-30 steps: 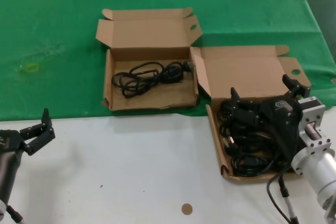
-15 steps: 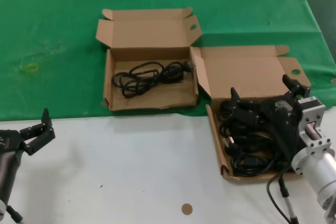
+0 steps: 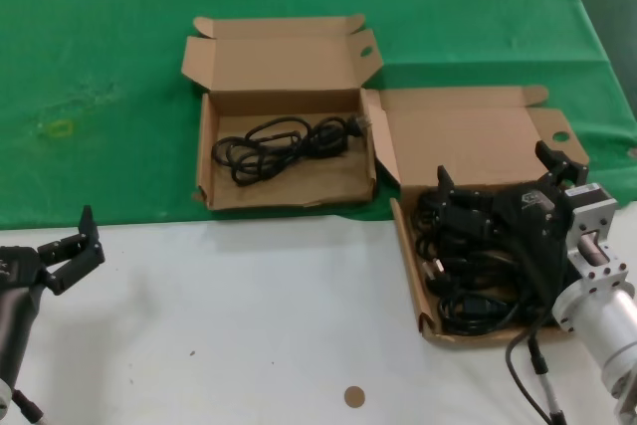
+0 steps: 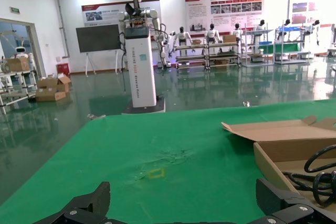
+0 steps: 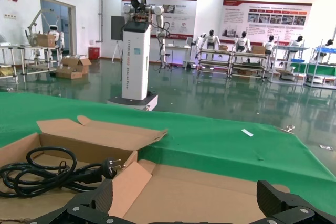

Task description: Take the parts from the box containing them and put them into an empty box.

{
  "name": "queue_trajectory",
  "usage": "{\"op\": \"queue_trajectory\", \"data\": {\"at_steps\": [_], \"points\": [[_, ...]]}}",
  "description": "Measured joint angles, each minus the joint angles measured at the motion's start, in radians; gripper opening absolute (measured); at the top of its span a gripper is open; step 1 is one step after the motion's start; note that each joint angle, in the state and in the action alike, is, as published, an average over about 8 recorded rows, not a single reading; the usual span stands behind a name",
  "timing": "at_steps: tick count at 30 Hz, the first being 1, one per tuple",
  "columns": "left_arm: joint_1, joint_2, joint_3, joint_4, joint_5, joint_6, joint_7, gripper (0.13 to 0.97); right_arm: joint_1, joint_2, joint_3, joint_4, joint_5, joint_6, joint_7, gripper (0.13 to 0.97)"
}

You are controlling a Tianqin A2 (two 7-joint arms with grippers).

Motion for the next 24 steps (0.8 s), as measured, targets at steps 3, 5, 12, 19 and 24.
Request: {"op": "queue_trajectory", "data": {"at_steps": [3, 5, 12, 19, 24], "points": [[0.000, 0.000, 0.000, 0.000, 0.000, 0.000, 0.000, 0.966, 0.000, 0.000, 0.000, 0.000, 0.000, 0.000, 0.000, 0.966], [0.000, 0.000, 0.000, 0.000, 0.000, 0.000, 0.000, 0.966, 0.000, 0.000, 0.000, 0.000, 0.000, 0.000, 0.000, 0.966], [0.000, 0.000, 0.000, 0.000, 0.000, 0.000, 0.000, 0.966, 0.000, 0.000, 0.000, 0.000, 0.000, 0.000, 0.000, 0.966], [0.000, 0.000, 0.000, 0.000, 0.000, 0.000, 0.000, 0.966, 0.000, 0.000, 0.000, 0.000, 0.000, 0.000, 0.000, 0.966], [0.000, 0.000, 0.000, 0.000, 0.000, 0.000, 0.000, 0.966, 0.000, 0.000, 0.000, 0.000, 0.000, 0.000, 0.000, 0.966]]}}
